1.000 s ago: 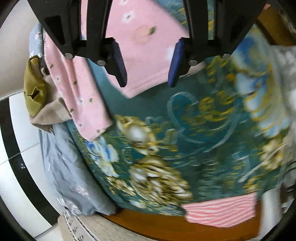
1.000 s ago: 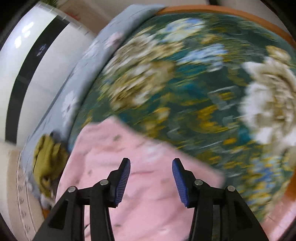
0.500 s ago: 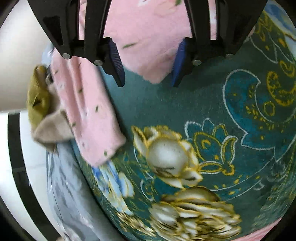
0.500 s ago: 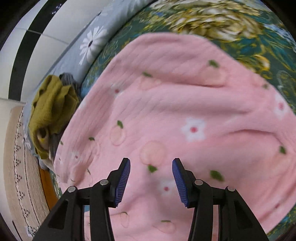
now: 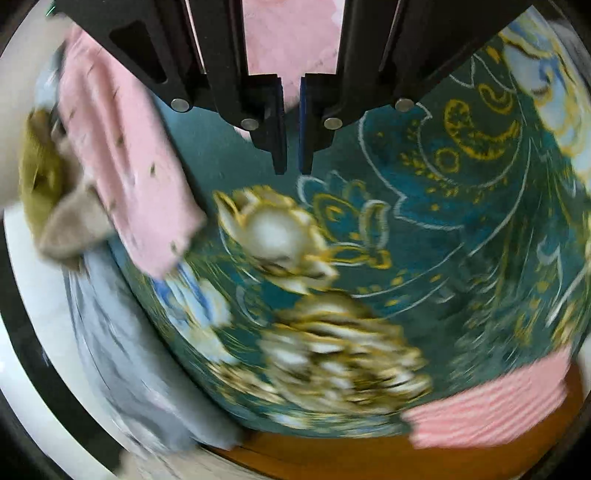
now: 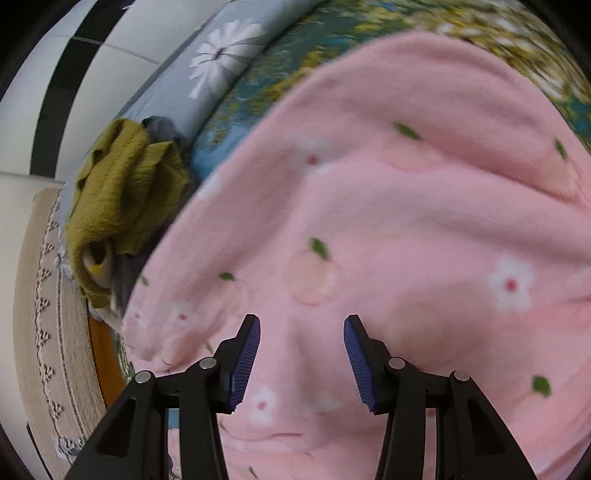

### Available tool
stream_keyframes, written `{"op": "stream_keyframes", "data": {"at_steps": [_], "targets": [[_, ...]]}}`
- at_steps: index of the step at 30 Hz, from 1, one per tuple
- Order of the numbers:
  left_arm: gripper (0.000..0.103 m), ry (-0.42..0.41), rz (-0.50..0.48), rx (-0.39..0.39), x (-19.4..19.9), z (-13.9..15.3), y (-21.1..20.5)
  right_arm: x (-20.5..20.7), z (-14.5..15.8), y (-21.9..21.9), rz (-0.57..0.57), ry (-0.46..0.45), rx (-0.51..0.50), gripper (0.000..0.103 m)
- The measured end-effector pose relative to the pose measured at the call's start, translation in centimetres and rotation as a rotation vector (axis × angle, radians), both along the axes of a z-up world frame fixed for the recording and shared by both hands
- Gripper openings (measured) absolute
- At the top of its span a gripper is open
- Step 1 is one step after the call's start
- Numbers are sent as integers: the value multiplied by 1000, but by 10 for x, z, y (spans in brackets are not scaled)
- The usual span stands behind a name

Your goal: Fold clothes

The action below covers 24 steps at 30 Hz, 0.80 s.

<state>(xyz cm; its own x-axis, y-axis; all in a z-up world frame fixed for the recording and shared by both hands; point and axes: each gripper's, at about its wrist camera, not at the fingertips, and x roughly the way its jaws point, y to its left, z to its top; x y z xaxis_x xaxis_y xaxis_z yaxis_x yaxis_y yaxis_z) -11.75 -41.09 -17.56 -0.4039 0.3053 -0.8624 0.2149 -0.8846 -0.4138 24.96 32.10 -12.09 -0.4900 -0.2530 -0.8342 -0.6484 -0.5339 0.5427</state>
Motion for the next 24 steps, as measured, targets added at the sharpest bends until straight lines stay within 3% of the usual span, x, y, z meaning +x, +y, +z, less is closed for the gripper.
{"op": "stream_keyframes", "data": {"at_steps": [3, 6, 8, 11, 13, 17, 24], "targets": [[6, -4, 79, 54, -1, 3, -9, -18, 8, -7, 9, 33, 2, 51], [20, -9, 67, 115, -20, 12, 10, -44, 8, -15, -10, 58, -21, 52], [43, -23, 47, 199, -40, 16, 34, -60, 6, -17, -69, 72, -66, 60], [51, -58, 6, 319, -80, 19, 84, -84, 3, -19, -154, 78, -116, 61], [51, -102, -17, 327, -106, 17, 123, -98, 5, -20, -194, 55, -95, 61], [51, -178, -69, 300, -142, 5, 191, -123, 14, -15, -229, -24, -6, 61], [51, -336, -160, 41, -171, -28, 267, -155, 3, -5, -226, -278, 110, 61]]}}
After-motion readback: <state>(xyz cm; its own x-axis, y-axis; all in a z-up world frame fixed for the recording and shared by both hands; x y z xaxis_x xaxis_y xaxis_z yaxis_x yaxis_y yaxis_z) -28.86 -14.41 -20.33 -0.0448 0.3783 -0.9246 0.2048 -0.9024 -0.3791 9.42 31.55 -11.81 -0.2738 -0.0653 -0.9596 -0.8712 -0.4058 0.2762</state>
